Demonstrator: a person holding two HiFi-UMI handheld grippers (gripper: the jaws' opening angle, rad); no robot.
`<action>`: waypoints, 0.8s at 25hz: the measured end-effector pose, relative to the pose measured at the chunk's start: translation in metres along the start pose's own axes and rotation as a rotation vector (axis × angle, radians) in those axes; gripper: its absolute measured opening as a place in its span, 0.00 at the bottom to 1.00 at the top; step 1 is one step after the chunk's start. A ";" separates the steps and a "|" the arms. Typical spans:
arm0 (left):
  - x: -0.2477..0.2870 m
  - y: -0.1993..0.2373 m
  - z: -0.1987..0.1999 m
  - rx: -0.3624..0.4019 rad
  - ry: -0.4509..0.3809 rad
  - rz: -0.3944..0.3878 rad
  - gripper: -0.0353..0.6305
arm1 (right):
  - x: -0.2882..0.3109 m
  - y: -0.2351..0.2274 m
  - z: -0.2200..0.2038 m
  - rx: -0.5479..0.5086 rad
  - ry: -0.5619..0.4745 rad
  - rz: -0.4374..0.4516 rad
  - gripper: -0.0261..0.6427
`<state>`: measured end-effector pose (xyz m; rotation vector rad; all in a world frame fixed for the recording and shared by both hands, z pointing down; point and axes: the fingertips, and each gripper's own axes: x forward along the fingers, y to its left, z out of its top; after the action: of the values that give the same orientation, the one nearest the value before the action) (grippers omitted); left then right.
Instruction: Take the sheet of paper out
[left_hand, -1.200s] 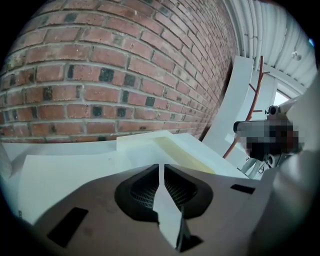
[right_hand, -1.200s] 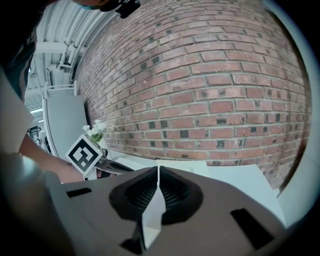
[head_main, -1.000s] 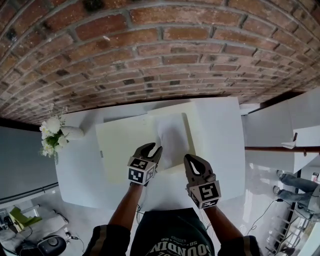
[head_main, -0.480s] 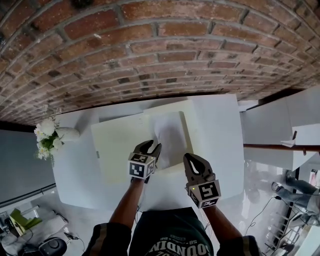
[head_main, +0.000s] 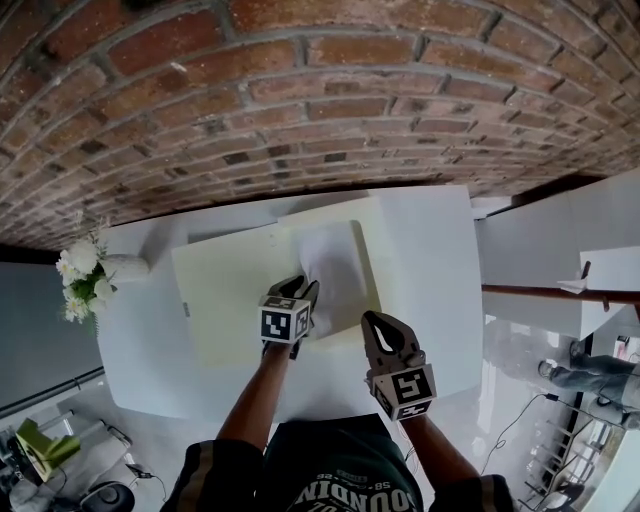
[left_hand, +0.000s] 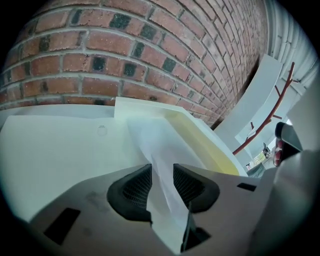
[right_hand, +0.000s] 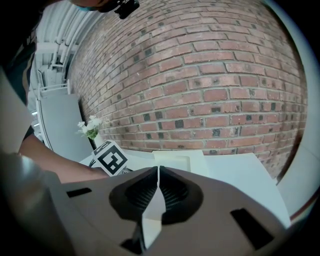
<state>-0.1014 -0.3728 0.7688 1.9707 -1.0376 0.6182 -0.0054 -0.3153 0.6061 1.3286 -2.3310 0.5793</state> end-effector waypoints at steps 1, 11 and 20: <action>0.002 0.001 0.000 -0.003 0.007 0.007 0.25 | 0.000 -0.001 0.000 0.002 0.001 -0.002 0.14; 0.017 0.005 -0.006 0.022 0.033 0.079 0.24 | -0.006 -0.007 -0.008 0.015 0.019 -0.014 0.14; 0.016 0.015 -0.006 0.060 0.014 0.141 0.11 | -0.007 -0.007 -0.012 0.023 0.026 -0.010 0.14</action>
<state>-0.1057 -0.3803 0.7902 1.9530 -1.1682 0.7465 0.0053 -0.3074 0.6134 1.3350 -2.3022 0.6184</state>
